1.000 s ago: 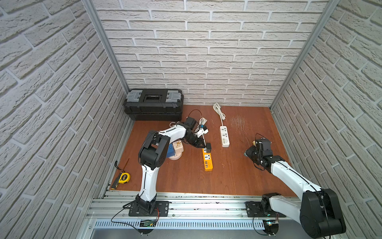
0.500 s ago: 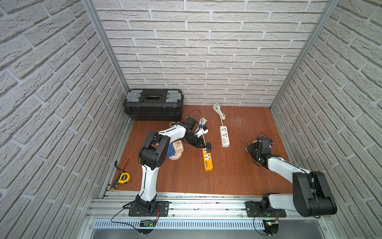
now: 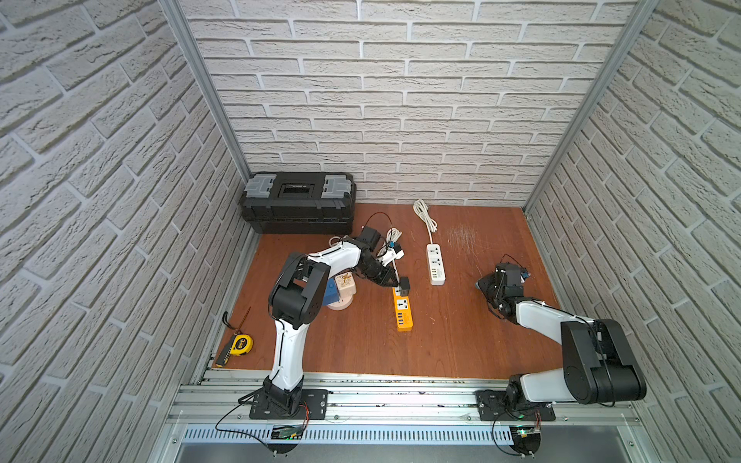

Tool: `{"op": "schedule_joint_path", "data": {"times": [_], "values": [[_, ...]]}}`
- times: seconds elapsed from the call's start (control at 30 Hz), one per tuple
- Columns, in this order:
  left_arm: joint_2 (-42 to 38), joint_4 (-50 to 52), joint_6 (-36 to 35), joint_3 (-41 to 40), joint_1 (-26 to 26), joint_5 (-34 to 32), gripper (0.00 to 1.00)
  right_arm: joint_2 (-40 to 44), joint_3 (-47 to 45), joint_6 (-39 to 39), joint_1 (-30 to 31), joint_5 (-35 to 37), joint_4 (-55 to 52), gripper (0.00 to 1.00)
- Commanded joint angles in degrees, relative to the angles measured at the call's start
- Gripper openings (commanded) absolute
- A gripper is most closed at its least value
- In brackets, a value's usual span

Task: Pull the plug off the socket
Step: Place the plug at the center of the board.

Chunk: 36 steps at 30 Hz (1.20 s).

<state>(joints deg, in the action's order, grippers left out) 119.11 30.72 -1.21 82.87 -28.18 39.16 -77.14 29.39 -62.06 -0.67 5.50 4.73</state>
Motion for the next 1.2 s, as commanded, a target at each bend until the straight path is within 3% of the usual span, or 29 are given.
{"op": "schedule_joint_path", "data": {"times": [0.0, 0.37, 0.5, 0.7, 0.8, 1.17], "values": [[4.38, 2.83, 0.16, -1.70, 0.50, -7.59, 0.00, -2.26, 0.26, -3.17, -0.48, 1.73, 5.89, 0.02], [4.21, 2.85, 0.20, -1.76, 0.50, -7.55, 0.00, -5.29, -0.73, -3.08, -0.48, 0.65, 5.66, 0.16], [4.28, 2.85, 0.25, -1.75, 0.49, -7.58, 0.00, -2.30, -2.21, -1.79, -0.48, 1.43, 3.82, 0.31], [4.46, 2.88, 0.39, -1.67, 0.49, -7.59, 0.00, 2.49, -1.72, 1.84, -0.47, 0.90, -1.62, 0.73], [4.59, 2.94, 0.25, -1.62, 0.50, -7.56, 0.00, 5.23, -0.82, 3.54, -0.24, -0.08, -5.58, 0.82], [4.63, 2.94, 0.30, -1.58, 0.44, -7.53, 0.00, 20.23, 4.97, 15.83, 6.69, 0.50, -22.35, 0.79]]}}
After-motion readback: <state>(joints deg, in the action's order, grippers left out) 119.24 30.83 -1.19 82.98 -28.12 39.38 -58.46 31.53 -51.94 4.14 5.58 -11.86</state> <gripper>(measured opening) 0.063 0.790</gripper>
